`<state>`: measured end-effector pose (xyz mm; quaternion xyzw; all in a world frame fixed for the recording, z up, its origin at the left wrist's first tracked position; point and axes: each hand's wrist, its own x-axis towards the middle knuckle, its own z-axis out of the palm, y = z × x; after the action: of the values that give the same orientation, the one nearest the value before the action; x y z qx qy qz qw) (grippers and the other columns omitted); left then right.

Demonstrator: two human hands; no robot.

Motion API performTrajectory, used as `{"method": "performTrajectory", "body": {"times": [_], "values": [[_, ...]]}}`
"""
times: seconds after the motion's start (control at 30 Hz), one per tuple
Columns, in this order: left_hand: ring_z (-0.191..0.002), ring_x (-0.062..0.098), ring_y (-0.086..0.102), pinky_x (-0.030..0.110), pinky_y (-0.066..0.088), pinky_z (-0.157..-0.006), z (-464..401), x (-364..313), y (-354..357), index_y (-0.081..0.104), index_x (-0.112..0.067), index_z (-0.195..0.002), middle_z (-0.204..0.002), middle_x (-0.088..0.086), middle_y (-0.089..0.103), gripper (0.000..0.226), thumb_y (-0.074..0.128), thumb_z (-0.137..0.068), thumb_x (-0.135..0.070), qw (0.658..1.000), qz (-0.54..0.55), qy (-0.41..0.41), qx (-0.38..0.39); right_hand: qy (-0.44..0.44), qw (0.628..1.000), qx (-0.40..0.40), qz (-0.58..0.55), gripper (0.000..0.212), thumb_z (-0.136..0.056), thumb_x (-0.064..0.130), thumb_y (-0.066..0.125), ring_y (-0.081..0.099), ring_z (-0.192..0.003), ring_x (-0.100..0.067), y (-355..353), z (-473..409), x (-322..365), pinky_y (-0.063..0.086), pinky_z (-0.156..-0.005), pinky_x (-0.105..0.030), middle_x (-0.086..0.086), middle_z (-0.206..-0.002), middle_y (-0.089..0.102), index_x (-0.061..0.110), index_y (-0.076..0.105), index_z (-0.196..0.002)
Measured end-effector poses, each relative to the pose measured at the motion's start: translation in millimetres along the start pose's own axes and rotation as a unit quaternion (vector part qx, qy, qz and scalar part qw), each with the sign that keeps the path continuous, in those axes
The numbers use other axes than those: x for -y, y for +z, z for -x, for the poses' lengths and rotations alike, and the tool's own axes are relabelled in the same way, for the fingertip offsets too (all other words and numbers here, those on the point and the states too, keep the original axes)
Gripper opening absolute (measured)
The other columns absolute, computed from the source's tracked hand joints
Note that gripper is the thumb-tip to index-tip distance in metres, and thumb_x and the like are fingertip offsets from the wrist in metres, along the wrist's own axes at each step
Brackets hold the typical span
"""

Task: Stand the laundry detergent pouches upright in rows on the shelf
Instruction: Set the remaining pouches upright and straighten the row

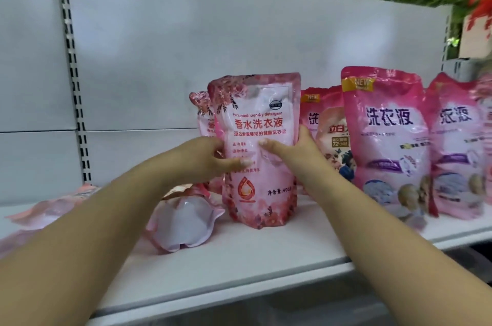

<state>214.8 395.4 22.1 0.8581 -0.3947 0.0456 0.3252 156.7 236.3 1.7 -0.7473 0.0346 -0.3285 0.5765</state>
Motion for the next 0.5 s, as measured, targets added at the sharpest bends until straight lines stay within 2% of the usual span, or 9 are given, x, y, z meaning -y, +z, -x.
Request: {"method": "performTrajectory", "body": {"times": [0.07, 0.17, 0.2, 0.27, 0.3, 0.33, 0.37, 0.43, 0.5], "values": [[-0.078, 0.005, 0.055, 0.017, 0.039, -0.064, 9, -6, -8, 0.063, -0.028, -0.095, -0.092, -0.011, 0.063, 0.051, 0.044, -0.068, -0.067, 0.999, -0.044, -0.026, 0.009, -0.011, 0.999, -0.016, 0.033, 0.064, -0.077, 0.029, 0.07, 0.052, -0.109, -0.016, 0, 5, 0, 0.042, -0.099, -0.042, 0.005, -0.117, 0.057, 0.018, 0.035, -0.129], [-0.079, 0.016, 0.06, 0.025, 0.045, -0.069, 38, -6, -15, 0.067, -0.024, -0.092, -0.095, 0.001, 0.069, 0.07, 0.036, -0.055, -0.074, 0.994, -0.106, -0.042, -0.005, -0.04, 0.992, -0.039, 0.112, 0.073, -0.076, 0.031, 0.07, 0.048, -0.122, -0.024, -5, 14, -1, 0.043, -0.101, -0.045, -0.004, -0.134, 0.048, 0.018, 0.029, -0.136], [-0.083, 0.017, 0.06, 0.02, 0.044, -0.071, 49, 0, -16, 0.067, -0.026, -0.093, -0.095, -0.001, 0.069, 0.066, 0.037, -0.058, -0.073, 0.99, -0.133, -0.041, -0.02, -0.06, 0.984, -0.046, 0.163, 0.077, -0.077, 0.033, 0.069, 0.041, -0.128, -0.025, -6, 20, -1, 0.037, -0.106, -0.044, -0.005, -0.141, 0.04, 0.017, 0.025, -0.14], [-0.086, 0.014, 0.053, 0.003, 0.03, -0.067, 75, 15, -18, 0.065, -0.032, -0.097, -0.095, -0.008, 0.065, 0.046, 0.045, -0.07, -0.065, 0.981, -0.168, -0.039, -0.086, -0.11, 0.954, -0.06, 0.273, 0.083, -0.082, 0.038, 0.063, 0.021, -0.14, -0.02, -9, 35, -2, 0.019, -0.115, -0.037, -0.003, -0.152, 0.019, 0.017, 0.014, -0.146], [-0.086, 0.012, 0.048, 0.001, 0.026, -0.063, 88, 22, -21, 0.064, -0.034, -0.099, -0.098, -0.008, 0.063, 0.038, 0.05, -0.074, -0.059, 0.975, -0.177, -0.044, -0.125, -0.15, 0.938, -0.064, 0.305, 0.082, -0.084, 0.038, 0.06, 0.015, -0.141, -0.017, -8, 45, -2, 0.014, -0.115, -0.032, -0.001, -0.153, 0.014, 0.017, 0.011, -0.146], [-0.086, 0.011, 0.046, 0.005, 0.03, -0.061, 101, 31, -25, 0.064, -0.033, -0.101, -0.103, -0.006, 0.063, 0.034, 0.053, -0.077, -0.055, 0.968, -0.186, -0.055, -0.157, -0.194, 0.923, -0.062, 0.326, 0.079, -0.085, 0.038, 0.057, 0.013, -0.14, -0.015, -5, 55, 0, 0.01, -0.114, -0.028, 0.0, -0.152, 0.014, 0.017, 0.011, -0.146], [-0.087, 0.012, 0.045, 0.014, 0.031, -0.061, 112, 39, -29, 0.064, -0.03, -0.102, -0.109, -0.003, 0.064, 0.037, 0.054, -0.076, -0.055, 0.962, -0.193, -0.071, -0.182, -0.232, 0.91, -0.05, 0.34, 0.076, -0.086, 0.038, 0.055, 0.013, -0.139, -0.013, 1, 65, 3, 0.008, -0.113, -0.024, 0.001, -0.15, 0.016, 0.017, 0.013, -0.146], [-0.091, 0.019, 0.049, 0.025, 0.03, -0.07, 128, 57, -36, 0.064, -0.024, -0.106, -0.116, 0.002, 0.064, 0.063, 0.052, -0.067, -0.073, 0.947, -0.226, -0.093, -0.209, -0.268, 0.892, 0.015, 0.362, 0.069, -0.087, 0.04, 0.053, 0.016, -0.137, -0.012, 19, 74, 8, 0.008, -0.109, -0.018, 0.002, -0.149, 0.021, 0.018, 0.02, -0.144], [-0.111, 0.025, 0.051, 0.031, 0.034, -0.085, 138, 74, -36, 0.061, -0.022, -0.114, -0.125, 0.005, 0.06, 0.09, 0.037, -0.051, -0.081, 0.939, -0.266, -0.108, -0.191, -0.262, 0.875, 0.111, 0.391, 0.065, -0.087, 0.043, 0.053, 0.023, -0.136, -0.014, 47, 74, 14, 0.014, -0.107, -0.019, 0.0, -0.148, 0.028, 0.016, 0.029, -0.141]]}}
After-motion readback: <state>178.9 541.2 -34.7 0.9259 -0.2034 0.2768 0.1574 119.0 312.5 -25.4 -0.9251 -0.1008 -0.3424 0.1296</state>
